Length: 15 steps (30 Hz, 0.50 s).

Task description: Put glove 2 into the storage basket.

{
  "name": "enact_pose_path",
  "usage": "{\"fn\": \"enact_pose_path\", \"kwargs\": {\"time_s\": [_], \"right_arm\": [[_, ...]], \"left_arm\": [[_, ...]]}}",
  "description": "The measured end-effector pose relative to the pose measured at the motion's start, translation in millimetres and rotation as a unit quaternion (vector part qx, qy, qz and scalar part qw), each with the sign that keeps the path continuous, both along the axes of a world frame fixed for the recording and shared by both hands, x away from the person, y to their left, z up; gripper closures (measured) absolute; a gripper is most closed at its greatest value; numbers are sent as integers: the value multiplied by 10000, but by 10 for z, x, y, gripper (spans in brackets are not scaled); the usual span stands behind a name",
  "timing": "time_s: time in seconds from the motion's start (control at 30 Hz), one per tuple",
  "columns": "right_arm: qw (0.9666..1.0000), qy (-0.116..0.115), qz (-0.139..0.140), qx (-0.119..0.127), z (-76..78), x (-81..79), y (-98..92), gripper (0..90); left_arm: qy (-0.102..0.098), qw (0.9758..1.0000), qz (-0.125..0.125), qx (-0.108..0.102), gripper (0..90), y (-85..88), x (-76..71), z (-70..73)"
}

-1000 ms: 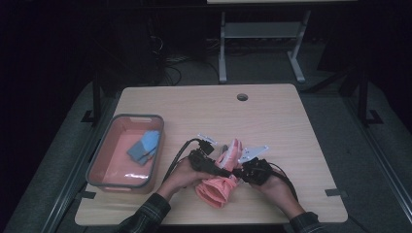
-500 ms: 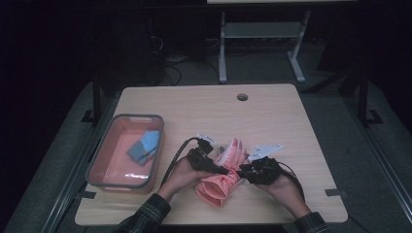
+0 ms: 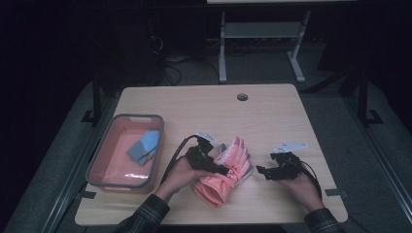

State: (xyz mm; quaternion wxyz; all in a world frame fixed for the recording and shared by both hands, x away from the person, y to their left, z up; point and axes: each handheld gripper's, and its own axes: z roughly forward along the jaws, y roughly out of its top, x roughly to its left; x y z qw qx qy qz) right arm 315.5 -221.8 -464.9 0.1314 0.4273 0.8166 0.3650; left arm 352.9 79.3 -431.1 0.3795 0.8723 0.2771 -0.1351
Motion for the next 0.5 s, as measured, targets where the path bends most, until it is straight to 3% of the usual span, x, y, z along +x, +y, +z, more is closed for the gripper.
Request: {"fn": "enact_pose_path", "kwargs": {"time_s": [0.07,0.27,0.5], "right_arm": [[9998,152,-139,-56,-52,29,-4,160],[9992,-97,-241,-315,-138,58,40,119],[9994,-130,-210,-238,-175,68,41,44]], "left_arm": [[-32,10000,-20,-16,588,8,-6,24],[-123,9999,34,-55,589,40,-22,95],[-264,9995,139,-122,591,125,-19,221]]}}
